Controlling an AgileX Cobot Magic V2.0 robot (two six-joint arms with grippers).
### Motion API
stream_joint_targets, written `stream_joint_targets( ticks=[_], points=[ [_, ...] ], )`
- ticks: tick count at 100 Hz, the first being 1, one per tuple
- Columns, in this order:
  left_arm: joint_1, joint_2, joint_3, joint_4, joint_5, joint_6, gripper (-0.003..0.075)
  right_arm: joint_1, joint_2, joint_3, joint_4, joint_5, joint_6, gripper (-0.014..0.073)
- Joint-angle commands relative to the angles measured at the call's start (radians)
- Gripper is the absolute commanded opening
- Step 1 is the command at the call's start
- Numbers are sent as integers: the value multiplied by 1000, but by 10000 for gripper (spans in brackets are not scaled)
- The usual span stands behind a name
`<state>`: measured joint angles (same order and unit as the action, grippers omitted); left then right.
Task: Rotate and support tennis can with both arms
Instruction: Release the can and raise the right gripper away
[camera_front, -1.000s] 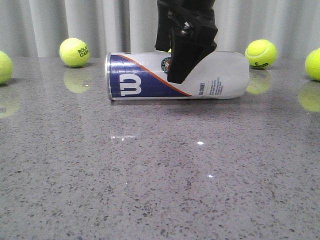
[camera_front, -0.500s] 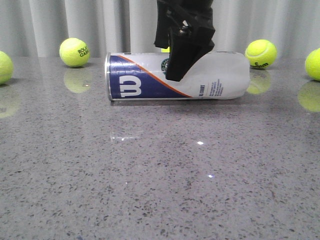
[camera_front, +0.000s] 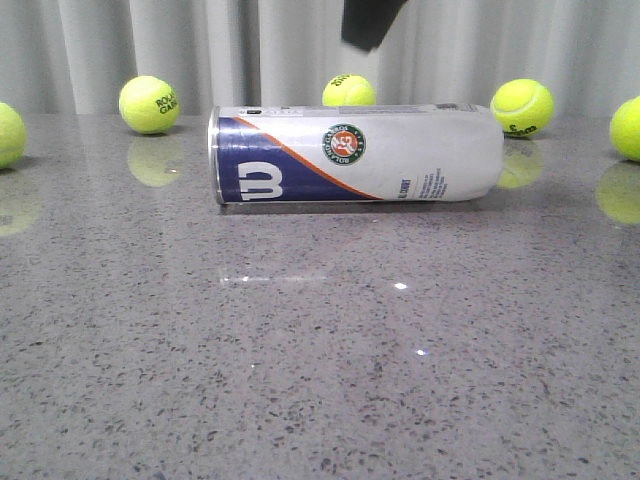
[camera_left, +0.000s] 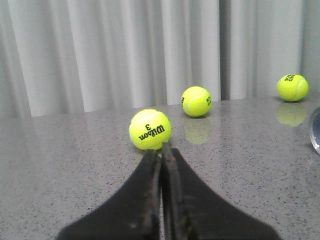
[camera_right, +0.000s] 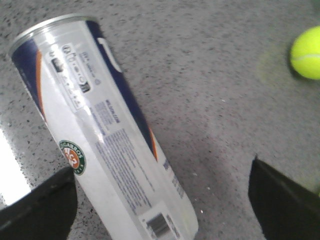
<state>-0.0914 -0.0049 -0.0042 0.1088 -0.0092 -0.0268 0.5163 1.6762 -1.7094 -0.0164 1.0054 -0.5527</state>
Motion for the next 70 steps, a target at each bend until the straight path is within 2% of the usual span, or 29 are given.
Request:
stream_joint_targets(
  ticks=[1,6,13,39,52,70],
  points=[
    [4,-37,48,-1,-82,-10,-21,-28,-102,-35,-57,-48,168,655],
    [4,-37,48,-1,-82,-10,-21,-57,-129,-35,-61,-50,267,655],
    [4,-37,48,-1,-82,-10,-21,-110,-162,-35,-61,-35,335,655],
    [4,-37,48,-1,-82,-10,-21,-332,-286,32,-61,-50,427,655],
    [4,-37,48,-1,-82,-10,-21,-406,-388,161,-60,-153,441,655],
    [4,-37,48,-1,-82,-10,-21,-424,-563,407,-60,-313,478,655]
  ],
)
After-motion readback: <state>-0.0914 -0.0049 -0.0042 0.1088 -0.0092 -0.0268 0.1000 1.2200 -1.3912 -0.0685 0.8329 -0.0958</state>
